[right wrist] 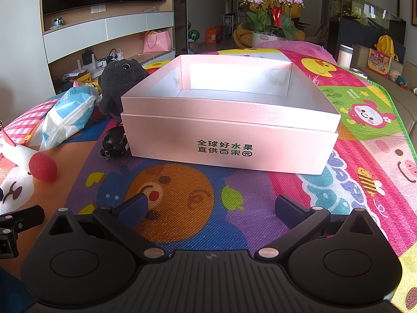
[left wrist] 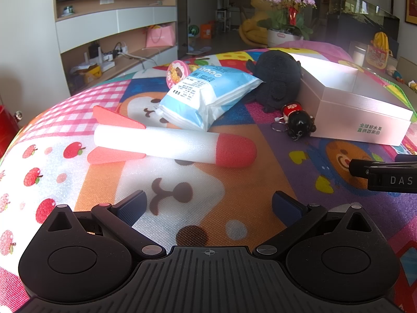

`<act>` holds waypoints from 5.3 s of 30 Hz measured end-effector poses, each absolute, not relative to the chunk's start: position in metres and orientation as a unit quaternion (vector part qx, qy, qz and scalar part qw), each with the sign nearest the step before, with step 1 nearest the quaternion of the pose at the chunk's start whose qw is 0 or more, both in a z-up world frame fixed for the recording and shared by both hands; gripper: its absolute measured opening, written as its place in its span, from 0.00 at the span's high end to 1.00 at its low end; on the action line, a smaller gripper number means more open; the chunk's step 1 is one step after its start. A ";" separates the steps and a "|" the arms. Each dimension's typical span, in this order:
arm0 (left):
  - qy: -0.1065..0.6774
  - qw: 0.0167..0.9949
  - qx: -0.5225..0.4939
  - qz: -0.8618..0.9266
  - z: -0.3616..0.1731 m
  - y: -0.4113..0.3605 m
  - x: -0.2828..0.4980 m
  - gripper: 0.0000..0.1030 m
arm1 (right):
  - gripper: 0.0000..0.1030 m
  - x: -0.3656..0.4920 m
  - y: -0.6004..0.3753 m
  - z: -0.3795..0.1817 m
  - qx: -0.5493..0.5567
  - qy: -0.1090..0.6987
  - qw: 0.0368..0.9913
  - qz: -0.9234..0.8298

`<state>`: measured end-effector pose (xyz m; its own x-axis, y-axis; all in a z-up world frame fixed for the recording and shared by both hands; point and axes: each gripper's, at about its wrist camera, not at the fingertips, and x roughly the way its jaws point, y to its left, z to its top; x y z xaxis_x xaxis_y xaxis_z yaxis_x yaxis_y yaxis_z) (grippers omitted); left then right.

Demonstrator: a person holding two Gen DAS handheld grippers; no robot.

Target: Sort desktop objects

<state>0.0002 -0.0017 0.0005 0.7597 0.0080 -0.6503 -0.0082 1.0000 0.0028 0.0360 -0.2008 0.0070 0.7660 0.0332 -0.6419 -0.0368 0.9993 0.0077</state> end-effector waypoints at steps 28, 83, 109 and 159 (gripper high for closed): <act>0.346 0.938 0.001 0.002 0.000 -0.002 -0.002 0.00 | 0.00 0.033 -0.199 0.010 0.002 0.366 0.931 0.011; 0.366 0.923 -0.064 0.102 0.023 0.121 -0.007 0.00 | 0.31 0.141 -0.030 0.055 -0.103 0.328 0.911 0.229; 0.397 0.917 0.002 -0.043 0.013 0.034 0.003 0.00 | 0.53 0.060 -0.112 0.081 -0.062 0.280 0.922 0.260; 0.358 0.912 0.177 -0.092 0.019 -0.027 -0.023 0.00 | 0.51 0.005 -0.202 0.038 -0.026 0.381 0.898 0.219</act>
<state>-0.0232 -0.0275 0.0187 0.7268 -0.0406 -0.6856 0.2940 0.9205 0.2572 0.0047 -0.2022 0.0385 0.6139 0.3738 -0.6953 -0.4133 0.9026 0.1203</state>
